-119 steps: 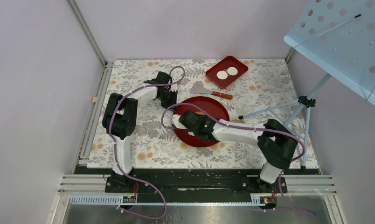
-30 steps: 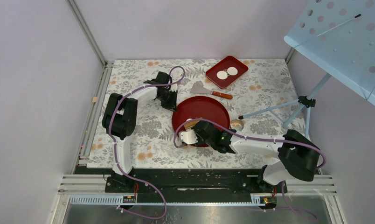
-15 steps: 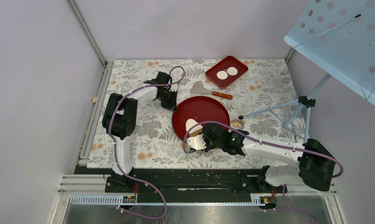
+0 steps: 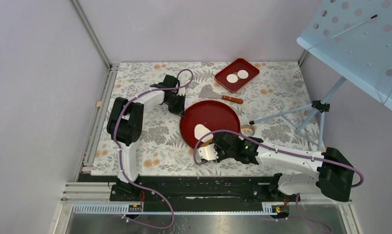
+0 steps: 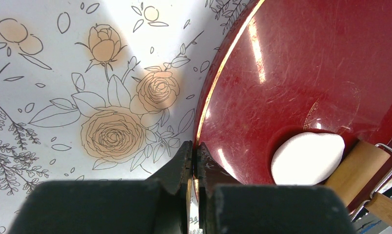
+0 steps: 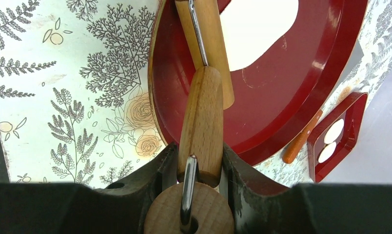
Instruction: Roll out the dumpling wrappers from the dough
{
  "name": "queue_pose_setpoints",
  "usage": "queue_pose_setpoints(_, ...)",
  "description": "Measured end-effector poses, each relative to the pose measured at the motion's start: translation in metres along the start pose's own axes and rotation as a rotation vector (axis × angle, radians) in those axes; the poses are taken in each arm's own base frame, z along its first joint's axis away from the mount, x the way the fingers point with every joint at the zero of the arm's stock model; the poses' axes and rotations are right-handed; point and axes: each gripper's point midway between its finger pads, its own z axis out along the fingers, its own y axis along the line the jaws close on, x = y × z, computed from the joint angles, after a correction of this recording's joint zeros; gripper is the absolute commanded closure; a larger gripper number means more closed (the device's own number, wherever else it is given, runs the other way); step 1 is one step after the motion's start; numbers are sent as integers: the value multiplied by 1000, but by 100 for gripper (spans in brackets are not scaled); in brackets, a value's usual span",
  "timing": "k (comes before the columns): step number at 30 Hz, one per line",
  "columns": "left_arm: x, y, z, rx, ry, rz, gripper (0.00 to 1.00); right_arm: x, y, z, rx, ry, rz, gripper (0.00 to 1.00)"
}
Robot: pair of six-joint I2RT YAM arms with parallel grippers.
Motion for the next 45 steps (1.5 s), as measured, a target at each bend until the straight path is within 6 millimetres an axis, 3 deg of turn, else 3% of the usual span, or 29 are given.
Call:
queue_pose_setpoints(10, 0, 0, 0, 0, 0, 0, 100, 8, -4, -19, 43, 17, 57, 100)
queue_pose_setpoints(13, 0, 0, 0, 0, 0, 0, 100, 16, -16, -27, 108, 40, 104, 100)
queue_pose_setpoints(17, 0, 0, 0, 0, -1, 0, 100, 31, -50, -40, 262, 77, 173, 100)
queue_pose_setpoints(19, 0, 0, 0, 0, -3, 0, 100, 39, -54, -50, 285, 79, 195, 100)
queue_pose_setpoints(24, 0, 0, 0, 0, -5, -1, 100, 45, -30, -84, 224, 14, 186, 100)
queue_pose_setpoints(27, 0, 1, 0, 1, -6, -7, 100, 55, -32, -94, 280, 9, 212, 100)
queue_pose_setpoints(33, 0, 1, 0, 3, -8, -17, 100, 105, -33, -101, 363, 195, 252, 100)
queue_pose_setpoints(40, -2, 3, -1, 4, -17, -23, 100, 155, -5, -136, 382, 354, 362, 100)
queue_pose_setpoints(42, -2, 3, -1, 4, -18, -23, 100, 165, 6, -137, 382, 384, 385, 100)
queue_pose_setpoints(45, -2, 3, 0, 5, -19, -24, 100, 177, 27, -123, 333, 438, 389, 98)
